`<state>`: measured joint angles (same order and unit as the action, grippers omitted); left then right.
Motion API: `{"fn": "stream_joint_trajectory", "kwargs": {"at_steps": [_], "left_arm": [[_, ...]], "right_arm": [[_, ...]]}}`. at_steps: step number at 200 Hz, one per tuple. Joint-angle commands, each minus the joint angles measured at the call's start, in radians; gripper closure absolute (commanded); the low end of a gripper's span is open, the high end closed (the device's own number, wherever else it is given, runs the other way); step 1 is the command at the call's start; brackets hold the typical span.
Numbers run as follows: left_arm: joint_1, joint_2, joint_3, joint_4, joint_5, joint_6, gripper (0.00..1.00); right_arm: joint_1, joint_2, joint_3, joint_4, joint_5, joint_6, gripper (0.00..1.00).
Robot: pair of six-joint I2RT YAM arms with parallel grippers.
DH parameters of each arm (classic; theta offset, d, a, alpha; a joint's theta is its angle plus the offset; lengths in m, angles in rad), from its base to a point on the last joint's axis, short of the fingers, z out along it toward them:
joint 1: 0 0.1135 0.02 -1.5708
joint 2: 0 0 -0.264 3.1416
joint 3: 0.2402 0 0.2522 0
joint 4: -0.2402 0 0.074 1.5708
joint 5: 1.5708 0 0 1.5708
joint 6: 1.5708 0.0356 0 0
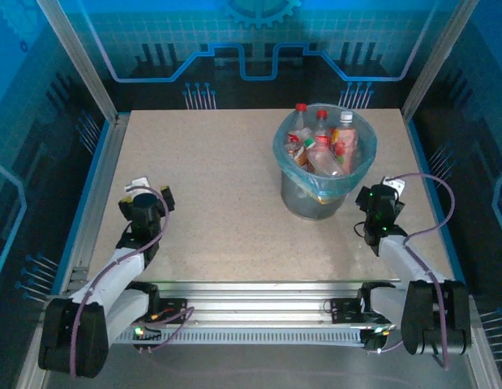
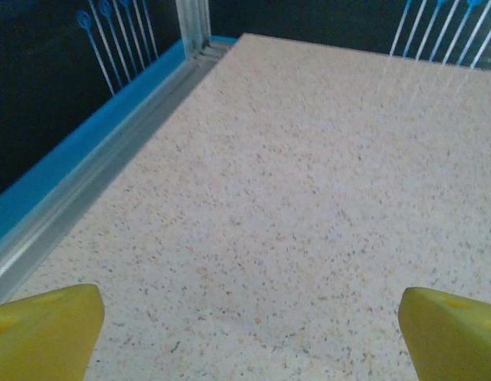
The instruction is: Put the plastic bottles in the bin
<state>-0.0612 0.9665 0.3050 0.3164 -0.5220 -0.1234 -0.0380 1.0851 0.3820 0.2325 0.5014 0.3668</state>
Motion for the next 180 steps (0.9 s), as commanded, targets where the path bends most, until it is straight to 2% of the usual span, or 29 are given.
{"fn": "stream_joint_trajectory", "kwargs": {"at_steps": [1,18,78,99,142,180], "left_arm": [[0.041,0.056,-0.045,0.181,0.18,0.057,0.03],[0.053,0.113,-0.079,0.307,0.26,0.083,0.02],[0.065,0.219,-0.085,0.484,0.425,0.128,0.01],[0.065,0.248,-0.078,0.509,0.458,0.137,0.01],[0.064,0.328,-0.093,0.665,0.504,0.161,0.01],[0.064,0.363,-0.062,0.647,0.541,0.158,0.01]], "right_arm": [[0.012,0.023,-0.063,0.237,-0.025,0.026,0.22],[0.021,0.046,-0.087,0.302,-0.078,0.003,0.21],[0.03,0.078,-0.189,0.584,-0.299,-0.168,0.14],[0.03,0.085,-0.185,0.597,-0.397,-0.211,0.13],[0.0,0.175,-0.165,0.671,-0.422,-0.246,0.12],[-0.028,0.235,-0.151,0.716,-0.491,-0.237,0.11]]}}
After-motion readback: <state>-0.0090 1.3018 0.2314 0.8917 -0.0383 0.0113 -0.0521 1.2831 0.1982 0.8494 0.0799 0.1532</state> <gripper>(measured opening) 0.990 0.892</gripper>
